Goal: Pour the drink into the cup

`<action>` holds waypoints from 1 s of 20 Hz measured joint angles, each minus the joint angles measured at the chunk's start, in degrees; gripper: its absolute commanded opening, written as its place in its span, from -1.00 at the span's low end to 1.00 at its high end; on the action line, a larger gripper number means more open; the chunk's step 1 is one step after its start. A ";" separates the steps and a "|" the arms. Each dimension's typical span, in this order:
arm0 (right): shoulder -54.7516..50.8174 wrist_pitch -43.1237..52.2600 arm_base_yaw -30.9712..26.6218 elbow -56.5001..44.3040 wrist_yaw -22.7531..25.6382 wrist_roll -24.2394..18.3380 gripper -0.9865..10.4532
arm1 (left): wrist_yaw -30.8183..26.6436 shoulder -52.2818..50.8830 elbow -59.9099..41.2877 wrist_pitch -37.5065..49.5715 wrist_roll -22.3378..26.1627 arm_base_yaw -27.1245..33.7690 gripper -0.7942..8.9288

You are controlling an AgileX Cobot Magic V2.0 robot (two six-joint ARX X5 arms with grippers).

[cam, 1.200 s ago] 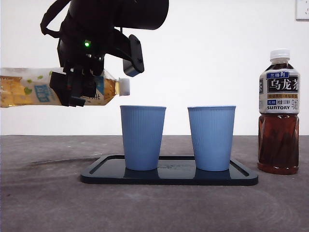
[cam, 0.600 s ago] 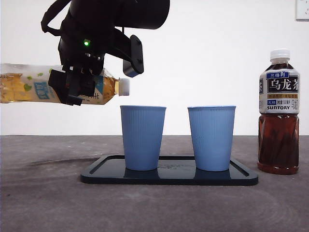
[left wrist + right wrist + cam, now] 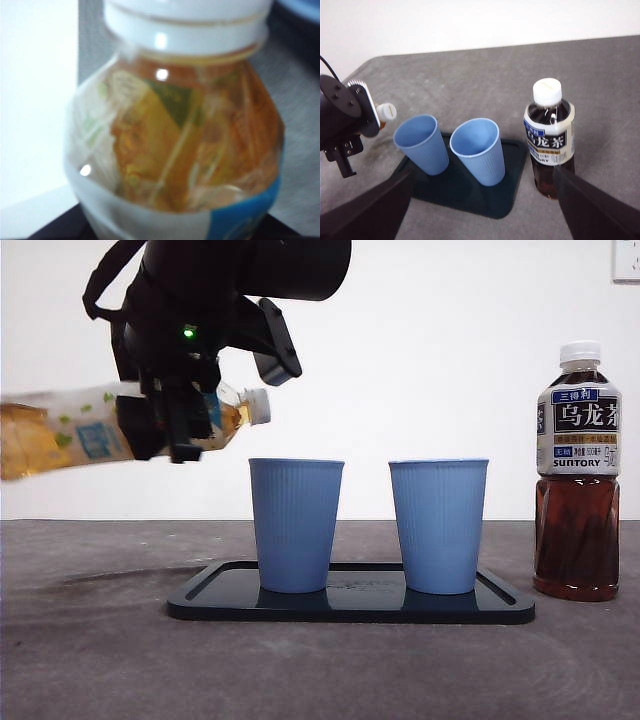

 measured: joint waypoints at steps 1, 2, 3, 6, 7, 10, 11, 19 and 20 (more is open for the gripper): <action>0.00 -0.42 0.00 0.00 0.00 0.00 -0.05 | 1.49 -0.20 0.00 0.11 -1.20 0.00 -0.53; 0.00 -0.96 0.00 0.00 0.02 0.00 -0.05 | 3.98 -0.76 0.00 0.17 -2.99 0.00 -0.53; 0.00 -1.31 0.00 0.00 0.02 0.00 -0.05 | 5.75 -1.36 0.00 0.33 -4.17 0.00 -0.53; 0.00 -2.12 0.00 0.00 0.04 -0.02 -0.05 | 10.23 -4.37 0.00 1.79 -7.82 0.04 -0.53; 0.00 -2.32 0.00 0.00 0.07 -0.02 -0.05 | 11.06 -5.35 0.00 2.40 -8.46 0.07 -0.53; 0.00 -2.60 0.00 0.00 0.31 -0.02 -0.05 | 14.10 -9.14 0.00 4.33 -10.58 1.09 -0.59; 0.00 -2.75 0.00 0.00 0.50 -0.02 -0.05 | 15.43 -10.34 0.00 4.79 -10.93 1.77 -0.61; 0.00 -5.29 0.04 0.00 1.64 -0.11 -0.05 | 29.62 -18.56 -1.11 11.32 -14.08 9.75 -0.61; 0.00 -5.40 0.04 0.00 1.66 -0.17 -0.05 | 31.23 -19.74 -2.05 12.48 -14.23 10.86 -0.61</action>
